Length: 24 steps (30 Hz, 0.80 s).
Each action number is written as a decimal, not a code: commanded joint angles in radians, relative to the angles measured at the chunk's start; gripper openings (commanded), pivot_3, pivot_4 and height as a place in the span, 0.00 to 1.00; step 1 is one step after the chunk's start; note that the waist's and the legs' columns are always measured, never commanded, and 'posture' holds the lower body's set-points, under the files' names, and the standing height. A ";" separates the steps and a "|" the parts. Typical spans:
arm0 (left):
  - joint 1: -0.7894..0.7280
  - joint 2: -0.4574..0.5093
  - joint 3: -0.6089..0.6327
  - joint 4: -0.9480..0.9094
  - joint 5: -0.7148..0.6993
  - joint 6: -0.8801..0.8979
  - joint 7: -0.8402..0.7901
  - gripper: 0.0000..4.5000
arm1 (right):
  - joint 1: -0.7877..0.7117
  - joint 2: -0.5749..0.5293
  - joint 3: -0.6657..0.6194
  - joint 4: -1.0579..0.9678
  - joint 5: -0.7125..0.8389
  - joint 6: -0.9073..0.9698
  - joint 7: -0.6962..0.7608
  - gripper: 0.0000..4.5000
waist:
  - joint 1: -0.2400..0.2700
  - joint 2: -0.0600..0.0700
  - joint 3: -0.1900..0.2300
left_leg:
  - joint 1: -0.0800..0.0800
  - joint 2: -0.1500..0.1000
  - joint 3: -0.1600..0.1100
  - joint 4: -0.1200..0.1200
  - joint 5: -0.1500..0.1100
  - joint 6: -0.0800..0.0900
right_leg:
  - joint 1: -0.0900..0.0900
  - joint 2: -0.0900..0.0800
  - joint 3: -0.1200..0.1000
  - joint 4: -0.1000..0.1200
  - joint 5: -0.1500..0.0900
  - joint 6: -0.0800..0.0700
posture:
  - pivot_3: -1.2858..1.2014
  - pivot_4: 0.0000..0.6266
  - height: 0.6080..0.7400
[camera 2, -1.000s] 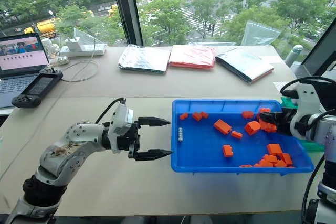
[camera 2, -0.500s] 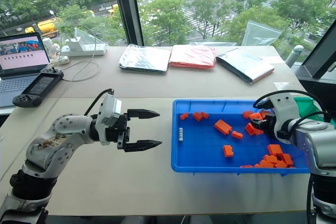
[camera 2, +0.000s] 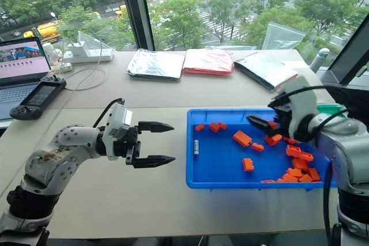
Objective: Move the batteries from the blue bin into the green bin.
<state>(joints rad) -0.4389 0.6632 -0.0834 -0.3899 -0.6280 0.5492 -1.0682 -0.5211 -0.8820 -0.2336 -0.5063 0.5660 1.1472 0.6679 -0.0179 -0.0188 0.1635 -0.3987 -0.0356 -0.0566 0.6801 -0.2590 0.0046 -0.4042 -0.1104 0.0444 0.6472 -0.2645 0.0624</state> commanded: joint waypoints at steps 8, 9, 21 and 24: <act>-0.021 -0.009 0.012 -0.029 0.003 -0.003 0.034 1.00 | -0.119 -0.003 0.563 0.329 -0.334 -0.600 0.350 0.99 | -0.001 -0.001 0.000 | 0.000 -0.001 0.001 0.000 0.000 0.000 | -0.002 -0.001 0.000 0.001 0.000 0.000 | 0.52 0.24 1.00; -0.020 -0.008 0.013 -0.032 0.003 -0.002 0.037 1.00 | -0.142 0.019 0.587 0.376 -0.360 -0.643 0.363 0.99 | -0.001 -0.001 0.000 | 0.000 -0.001 0.001 0.000 0.000 0.000 | -0.002 -0.001 0.000 0.000 0.000 0.000 | 0.52 0.24 1.00; -0.007 0.005 0.020 -0.051 -0.003 0.002 0.059 1.00 | -0.300 0.223 0.719 0.679 -0.509 -0.946 0.578 0.99 | -0.001 -0.001 0.000 | 0.000 -0.001 0.000 0.000 0.001 -0.001 | -0.002 -0.001 0.000 0.000 0.000 0.000 | 0.52 0.24 1.00; -0.005 0.005 0.020 -0.055 -0.004 0.002 0.064 1.00 | -0.330 0.271 0.725 0.773 -0.544 -0.992 0.586 0.99 | -0.002 -0.001 0.000 | 0.000 -0.001 0.000 0.000 0.001 -0.001 | -0.002 -0.001 0.000 0.001 0.000 0.000 | 0.52 0.24 1.00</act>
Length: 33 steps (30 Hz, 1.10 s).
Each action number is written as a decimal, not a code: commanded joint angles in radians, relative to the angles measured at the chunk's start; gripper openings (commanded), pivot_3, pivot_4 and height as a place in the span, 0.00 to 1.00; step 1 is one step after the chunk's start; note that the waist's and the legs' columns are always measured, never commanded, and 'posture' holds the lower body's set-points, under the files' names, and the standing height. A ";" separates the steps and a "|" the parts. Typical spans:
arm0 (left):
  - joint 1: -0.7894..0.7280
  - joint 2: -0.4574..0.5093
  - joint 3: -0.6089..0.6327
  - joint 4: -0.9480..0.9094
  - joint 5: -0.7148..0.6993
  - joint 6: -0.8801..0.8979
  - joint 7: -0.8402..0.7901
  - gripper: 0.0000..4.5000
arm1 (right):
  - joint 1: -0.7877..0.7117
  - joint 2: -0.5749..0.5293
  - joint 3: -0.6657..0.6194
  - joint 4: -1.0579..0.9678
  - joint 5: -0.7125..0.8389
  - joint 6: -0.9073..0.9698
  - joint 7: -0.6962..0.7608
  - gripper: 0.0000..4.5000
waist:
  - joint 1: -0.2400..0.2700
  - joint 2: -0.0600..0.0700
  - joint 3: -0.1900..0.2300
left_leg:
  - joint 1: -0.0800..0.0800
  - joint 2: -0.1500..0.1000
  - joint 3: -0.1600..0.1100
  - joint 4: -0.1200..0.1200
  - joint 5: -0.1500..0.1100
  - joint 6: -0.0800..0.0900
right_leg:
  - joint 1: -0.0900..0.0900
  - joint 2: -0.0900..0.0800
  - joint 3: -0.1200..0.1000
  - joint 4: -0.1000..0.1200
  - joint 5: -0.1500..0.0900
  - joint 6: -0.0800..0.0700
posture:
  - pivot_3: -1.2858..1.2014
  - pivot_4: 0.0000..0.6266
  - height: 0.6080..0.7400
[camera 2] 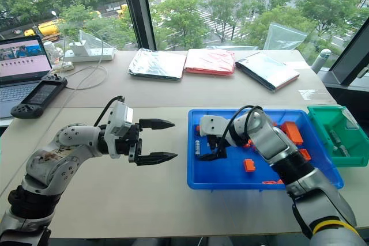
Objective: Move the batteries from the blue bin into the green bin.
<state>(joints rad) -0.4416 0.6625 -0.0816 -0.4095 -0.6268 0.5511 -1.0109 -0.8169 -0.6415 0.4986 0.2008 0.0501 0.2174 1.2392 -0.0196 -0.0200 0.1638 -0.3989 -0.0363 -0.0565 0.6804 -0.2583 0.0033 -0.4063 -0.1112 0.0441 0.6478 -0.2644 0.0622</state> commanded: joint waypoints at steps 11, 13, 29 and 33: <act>0.000 0.007 0.016 -0.041 -0.006 0.000 0.012 1.00 | -0.057 0.123 -0.005 0.228 -0.058 -0.108 0.127 0.99 | -0.014 0.000 0.000 | 0.000 0.000 0.000 -0.001 0.001 -0.002 | -0.001 0.001 0.000 0.001 0.000 -0.001 | 0.52 0.24 1.00; -0.001 0.006 0.015 -0.041 -0.005 -0.001 0.012 1.00 | -0.063 0.137 -0.004 0.256 -0.069 -0.100 0.123 0.99 | -0.020 0.000 0.000 | 0.000 0.000 -0.001 -0.001 0.001 -0.002 | -0.001 0.001 0.000 0.001 0.000 -0.001 | 0.52 0.24 1.00; 0.000 0.006 0.007 -0.041 0.001 -0.005 0.010 1.00 | -0.067 0.189 -0.019 0.328 -0.117 -0.103 0.106 0.56 | -0.026 0.000 0.000 | 0.003 0.001 0.000 -0.001 0.001 -0.002 | 0.000 0.001 0.000 0.002 0.001 -0.002 | 0.52 0.24 1.00; 0.000 0.006 0.007 -0.042 0.002 -0.005 0.012 1.00 | -0.056 0.194 -0.020 0.325 -0.129 -0.108 0.102 0.56 | -0.026 0.000 0.000 | 0.003 0.001 0.000 -0.001 0.001 -0.002 | 0.000 0.001 0.000 0.002 0.001 -0.002 | 0.52 0.24 1.00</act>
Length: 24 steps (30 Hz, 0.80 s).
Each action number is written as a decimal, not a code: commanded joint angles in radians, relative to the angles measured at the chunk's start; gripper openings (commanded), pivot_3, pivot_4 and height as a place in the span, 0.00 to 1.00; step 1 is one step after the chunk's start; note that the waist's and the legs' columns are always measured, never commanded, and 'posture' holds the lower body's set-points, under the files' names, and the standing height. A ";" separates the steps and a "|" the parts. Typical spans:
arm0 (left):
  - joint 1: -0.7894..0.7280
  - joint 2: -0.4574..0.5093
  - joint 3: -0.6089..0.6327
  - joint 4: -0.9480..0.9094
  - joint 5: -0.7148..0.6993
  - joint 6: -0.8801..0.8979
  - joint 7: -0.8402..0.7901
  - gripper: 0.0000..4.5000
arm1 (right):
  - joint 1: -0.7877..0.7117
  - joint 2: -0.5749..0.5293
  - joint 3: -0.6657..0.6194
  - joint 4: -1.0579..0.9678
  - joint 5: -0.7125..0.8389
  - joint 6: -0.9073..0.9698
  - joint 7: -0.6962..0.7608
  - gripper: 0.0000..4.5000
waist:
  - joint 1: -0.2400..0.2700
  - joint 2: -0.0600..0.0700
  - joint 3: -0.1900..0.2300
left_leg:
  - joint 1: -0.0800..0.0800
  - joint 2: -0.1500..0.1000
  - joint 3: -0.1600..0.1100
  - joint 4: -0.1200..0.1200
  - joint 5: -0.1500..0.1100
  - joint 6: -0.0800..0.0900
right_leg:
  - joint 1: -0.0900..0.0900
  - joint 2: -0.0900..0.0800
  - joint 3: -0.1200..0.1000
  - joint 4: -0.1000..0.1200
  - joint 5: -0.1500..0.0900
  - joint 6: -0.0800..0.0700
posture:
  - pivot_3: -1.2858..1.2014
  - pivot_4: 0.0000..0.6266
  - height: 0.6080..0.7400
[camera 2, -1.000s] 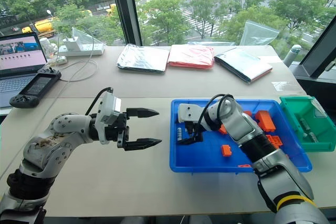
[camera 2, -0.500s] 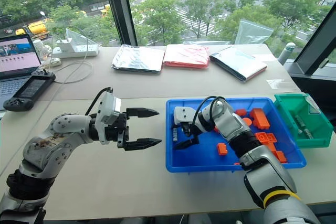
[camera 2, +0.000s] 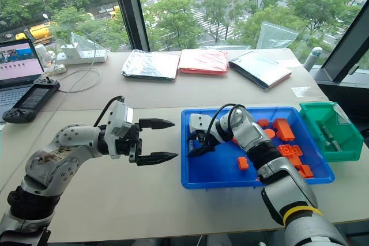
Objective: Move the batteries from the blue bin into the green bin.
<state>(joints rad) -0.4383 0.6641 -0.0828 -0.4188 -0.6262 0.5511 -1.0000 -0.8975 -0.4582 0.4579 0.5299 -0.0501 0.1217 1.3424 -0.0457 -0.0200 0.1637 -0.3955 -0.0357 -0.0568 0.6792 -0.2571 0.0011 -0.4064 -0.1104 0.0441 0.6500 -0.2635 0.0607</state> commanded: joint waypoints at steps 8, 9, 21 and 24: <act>-0.010 0.002 0.006 -0.032 0.002 -0.003 0.003 1.00 | 0.030 -0.038 -0.021 -0.061 -0.037 0.008 -0.017 0.56 | 0.000 0.000 0.000 | 0.001 0.000 0.000 0.000 0.000 0.000 | 0.000 0.000 0.000 0.000 0.000 0.000 | 0.52 0.24 1.00; -0.010 0.002 0.006 -0.032 0.002 -0.003 0.004 1.00 | 0.033 -0.058 -0.036 -0.090 -0.034 0.024 -0.020 0.56 | 0.002 0.000 0.000 | 0.001 0.000 0.000 0.000 0.000 0.000 | 0.000 0.000 0.000 0.000 0.000 0.000 | 0.52 0.24 1.00; 0.016 -0.017 -0.007 -0.043 0.009 -0.019 0.019 1.00 | 0.244 -0.300 -0.450 -0.595 0.026 0.604 -0.338 0.56 | 0.032 0.000 0.000 | -0.008 -0.001 0.001 0.000 0.000 0.000 | -0.007 -0.002 0.000 0.000 0.000 0.000 | 0.52 0.24 1.00; 0.024 -0.020 -0.007 -0.048 0.009 -0.022 0.019 1.00 | 0.240 -0.319 -0.594 -0.624 -0.028 0.827 -0.529 0.56 | 0.033 0.000 0.000 | -0.010 -0.002 0.002 0.001 0.000 0.000 | -0.009 -0.002 0.000 0.001 0.000 0.000 | 0.52 0.24 1.00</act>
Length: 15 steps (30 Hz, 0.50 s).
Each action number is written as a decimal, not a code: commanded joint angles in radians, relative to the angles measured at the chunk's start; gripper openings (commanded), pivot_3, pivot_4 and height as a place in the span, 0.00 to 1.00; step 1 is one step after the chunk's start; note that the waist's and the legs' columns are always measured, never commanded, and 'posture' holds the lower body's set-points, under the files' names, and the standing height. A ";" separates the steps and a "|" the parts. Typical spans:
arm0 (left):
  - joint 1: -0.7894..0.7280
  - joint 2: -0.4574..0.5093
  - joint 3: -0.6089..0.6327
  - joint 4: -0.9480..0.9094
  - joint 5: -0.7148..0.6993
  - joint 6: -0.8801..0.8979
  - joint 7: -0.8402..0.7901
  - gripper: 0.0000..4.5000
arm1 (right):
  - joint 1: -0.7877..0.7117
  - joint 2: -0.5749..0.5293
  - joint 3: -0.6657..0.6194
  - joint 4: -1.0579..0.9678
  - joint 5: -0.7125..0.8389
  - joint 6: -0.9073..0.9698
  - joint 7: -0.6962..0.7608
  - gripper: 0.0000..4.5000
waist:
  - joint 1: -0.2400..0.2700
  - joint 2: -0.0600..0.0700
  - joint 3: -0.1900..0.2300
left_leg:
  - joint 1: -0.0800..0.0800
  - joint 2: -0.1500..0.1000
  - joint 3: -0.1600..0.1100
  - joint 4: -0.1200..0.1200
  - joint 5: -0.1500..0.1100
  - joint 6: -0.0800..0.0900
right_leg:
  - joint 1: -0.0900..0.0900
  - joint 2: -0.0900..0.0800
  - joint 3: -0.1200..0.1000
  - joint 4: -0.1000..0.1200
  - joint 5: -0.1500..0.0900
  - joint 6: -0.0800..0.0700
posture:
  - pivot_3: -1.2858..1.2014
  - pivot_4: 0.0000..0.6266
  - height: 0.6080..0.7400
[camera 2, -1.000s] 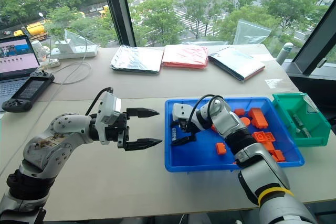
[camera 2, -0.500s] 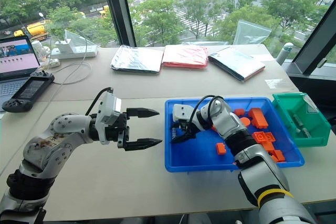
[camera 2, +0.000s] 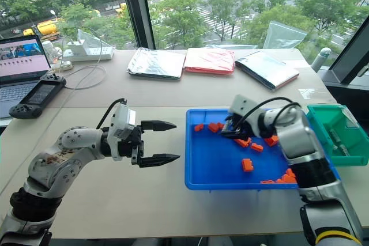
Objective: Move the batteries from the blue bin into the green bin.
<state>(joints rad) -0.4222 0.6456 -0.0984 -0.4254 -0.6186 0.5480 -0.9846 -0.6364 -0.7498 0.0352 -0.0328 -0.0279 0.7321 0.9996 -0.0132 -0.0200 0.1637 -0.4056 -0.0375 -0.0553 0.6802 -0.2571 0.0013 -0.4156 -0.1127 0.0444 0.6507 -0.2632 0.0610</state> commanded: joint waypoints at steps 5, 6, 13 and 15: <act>0.021 -0.016 0.002 -0.042 0.008 -0.025 0.006 1.00 | -0.096 0.116 -0.497 -0.057 -0.151 0.370 -0.646 0.56 | 0.000 0.000 0.000 | -0.002 0.000 0.002 0.000 0.001 -0.001 | -0.006 0.000 0.002 0.008 0.000 0.000 | 0.52 0.24 1.00; 0.022 -0.021 -0.001 -0.043 0.009 -0.025 0.007 1.00 | -0.094 0.152 -0.558 -0.075 -0.162 0.375 -0.717 0.56 | 0.000 0.000 0.000 | -0.002 0.000 0.002 -0.001 0.001 -0.002 | -0.006 0.000 0.002 0.009 0.000 0.000 | 0.52 0.24 1.00; 0.023 -0.035 -0.008 -0.038 0.018 -0.030 -0.004 1.00 | 0.001 0.208 -0.609 -0.141 -0.152 0.401 -0.837 0.56 | -0.005 0.000 0.000 | -0.001 0.000 0.004 -0.001 0.001 -0.001 | -0.006 0.000 0.004 0.012 0.000 0.000 | 0.52 0.24 1.00; 0.025 -0.036 -0.008 -0.037 0.020 -0.031 -0.008 1.00 | 0.011 0.221 -0.624 -0.151 -0.140 0.406 -0.858 0.56 | -0.006 0.000 -0.001 | -0.001 0.000 0.004 -0.001 0.001 -0.001 | -0.005 0.000 0.004 0.012 0.000 0.000 | 0.52 0.24 1.00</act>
<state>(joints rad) -0.3941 0.6105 -0.1111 -0.4324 -0.5946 0.5427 -0.9849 -0.6182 -0.5241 -0.5646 -0.1264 -0.1766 1.1362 0.1680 -0.0192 -0.0195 0.1632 -0.4063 -0.0374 -0.0510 0.6795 -0.2561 0.0002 -0.4209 -0.1125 0.0480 0.6629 -0.2630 0.0606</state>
